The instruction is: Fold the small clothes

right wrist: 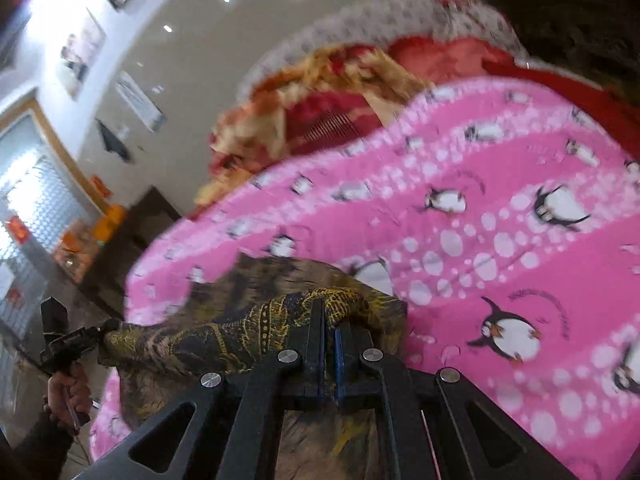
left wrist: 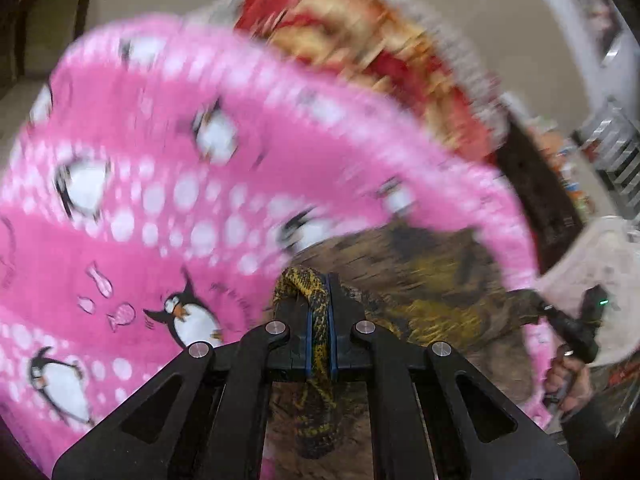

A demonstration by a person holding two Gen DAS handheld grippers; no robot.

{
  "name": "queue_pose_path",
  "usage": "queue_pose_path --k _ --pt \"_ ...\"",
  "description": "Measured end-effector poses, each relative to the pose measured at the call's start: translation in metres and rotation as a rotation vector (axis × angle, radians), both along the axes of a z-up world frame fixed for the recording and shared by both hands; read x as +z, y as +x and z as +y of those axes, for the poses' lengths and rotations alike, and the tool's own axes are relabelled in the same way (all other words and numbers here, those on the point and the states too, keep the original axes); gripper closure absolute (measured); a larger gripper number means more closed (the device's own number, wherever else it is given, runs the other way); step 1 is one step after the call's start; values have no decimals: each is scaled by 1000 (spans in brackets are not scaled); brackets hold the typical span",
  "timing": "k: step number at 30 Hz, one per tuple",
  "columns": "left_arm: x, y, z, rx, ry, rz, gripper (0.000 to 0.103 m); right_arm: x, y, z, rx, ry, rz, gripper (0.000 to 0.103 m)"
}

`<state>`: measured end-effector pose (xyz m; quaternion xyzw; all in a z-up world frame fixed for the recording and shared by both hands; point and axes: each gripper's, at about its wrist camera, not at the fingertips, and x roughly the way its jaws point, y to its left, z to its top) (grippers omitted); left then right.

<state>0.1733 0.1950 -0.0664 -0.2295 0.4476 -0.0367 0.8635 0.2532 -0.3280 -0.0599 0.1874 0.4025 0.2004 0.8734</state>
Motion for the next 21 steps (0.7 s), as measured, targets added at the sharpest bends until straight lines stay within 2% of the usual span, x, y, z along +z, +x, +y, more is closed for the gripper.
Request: queue_pose_path --k 3,6,8,11,12,13,14,15,17,18,19,21 --pt "-29 8 4 33 -24 60 96 -23 20 4 -22 -5 66 100" --pt "-36 8 4 16 -18 67 96 -39 30 1 -42 35 139 100" --pt "-30 5 5 1 -12 69 96 -40 30 -5 -50 72 176 98" --pt "-9 -6 8 -11 8 34 93 -22 17 -16 -43 83 154 92" --pt "1 -13 8 -1 49 19 89 -12 9 -21 -43 86 131 88" --pt "13 -19 7 13 99 -1 72 -1 -1 -24 -48 74 106 85" --pt "25 -29 3 25 142 -42 59 12 -13 -29 -65 40 65 78" --pt "37 -42 -2 40 170 -96 59 22 -23 -30 -75 9 33 73" --pt "47 -66 -18 30 178 -165 59 41 -47 -23 -50 -43 -50 73" --pt "47 -77 -33 -1 179 -181 59 44 -52 -14 -21 -63 -63 73" --pt "42 -85 -53 -45 192 -179 59 45 -55 0 17 -103 -57 73" --pt "22 -87 -86 -115 213 -123 59 36 -58 37 101 -233 -35 73"
